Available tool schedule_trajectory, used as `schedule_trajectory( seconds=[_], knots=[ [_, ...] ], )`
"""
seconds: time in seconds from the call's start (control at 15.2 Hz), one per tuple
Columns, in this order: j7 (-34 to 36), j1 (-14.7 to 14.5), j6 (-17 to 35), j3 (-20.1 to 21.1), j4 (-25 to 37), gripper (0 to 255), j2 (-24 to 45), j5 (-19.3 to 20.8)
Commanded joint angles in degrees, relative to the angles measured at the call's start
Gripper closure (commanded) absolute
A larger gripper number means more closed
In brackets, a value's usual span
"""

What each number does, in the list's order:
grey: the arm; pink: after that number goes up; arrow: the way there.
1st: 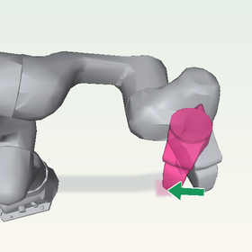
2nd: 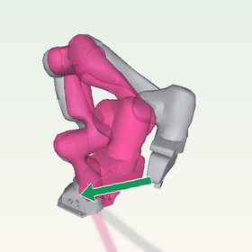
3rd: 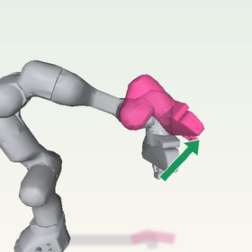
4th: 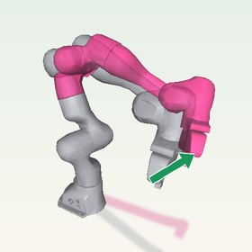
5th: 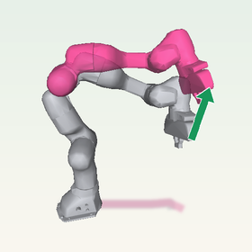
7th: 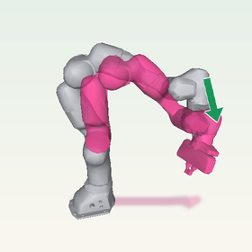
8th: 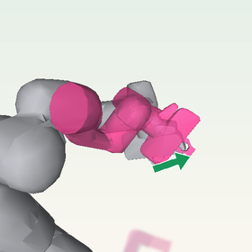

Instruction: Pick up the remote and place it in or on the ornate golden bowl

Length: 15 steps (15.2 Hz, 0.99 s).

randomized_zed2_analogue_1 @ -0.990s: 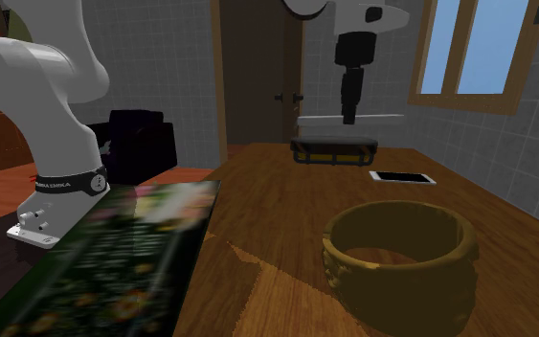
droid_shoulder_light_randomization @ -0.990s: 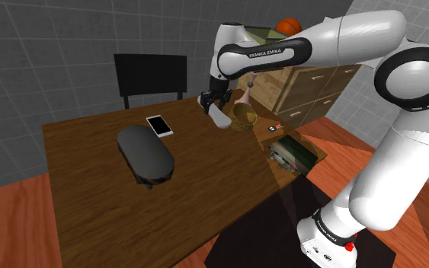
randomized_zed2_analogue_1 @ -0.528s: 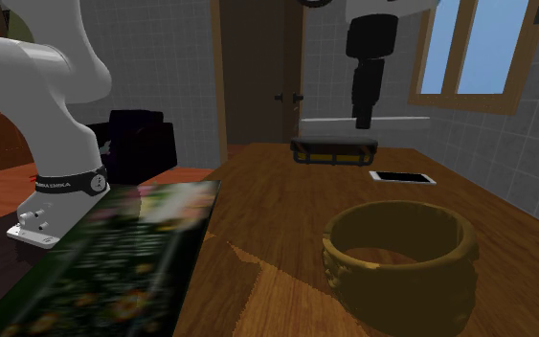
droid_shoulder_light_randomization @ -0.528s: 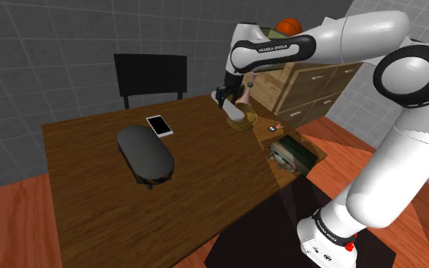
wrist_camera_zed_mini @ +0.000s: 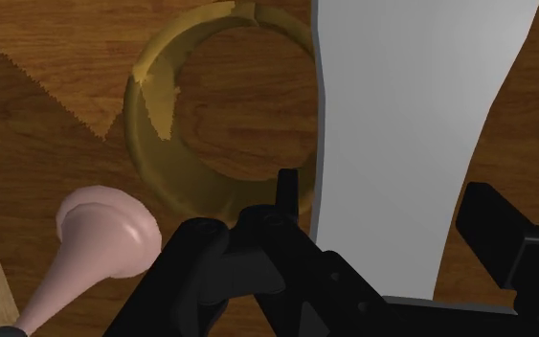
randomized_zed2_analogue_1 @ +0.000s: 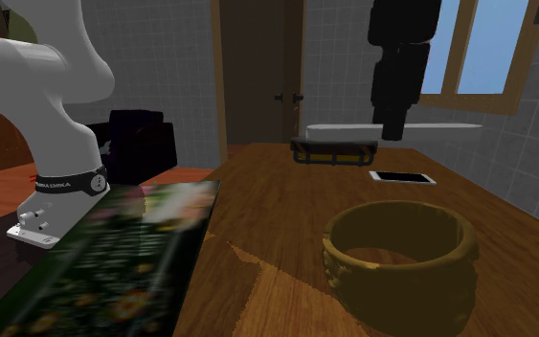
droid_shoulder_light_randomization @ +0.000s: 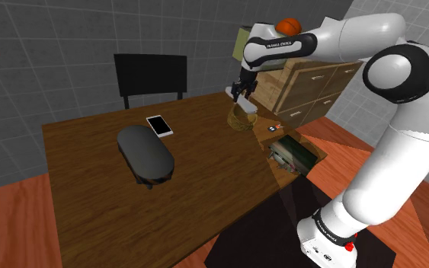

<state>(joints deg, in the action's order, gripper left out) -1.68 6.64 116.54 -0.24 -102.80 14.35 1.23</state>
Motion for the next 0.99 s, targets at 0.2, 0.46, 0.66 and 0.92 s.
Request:
schedule_trajectory(
  seconds=[0.2, 0.46, 0.66, 0.92],
  knots=[
    [-6.4, 4.0, -1.5, -2.2, 4.8, 255, 3.2, -0.7],
    [-7.7, 4.8, 0.2, -2.5, 4.8, 255, 4.8, -0.9],
    [-7.7, 4.8, 2.2, -2.5, 3.6, 255, 5.6, -0.9],
    [-7.7, 4.9, 4.8, -2.5, 2.1, 255, 6.8, -0.9]
  ],
)
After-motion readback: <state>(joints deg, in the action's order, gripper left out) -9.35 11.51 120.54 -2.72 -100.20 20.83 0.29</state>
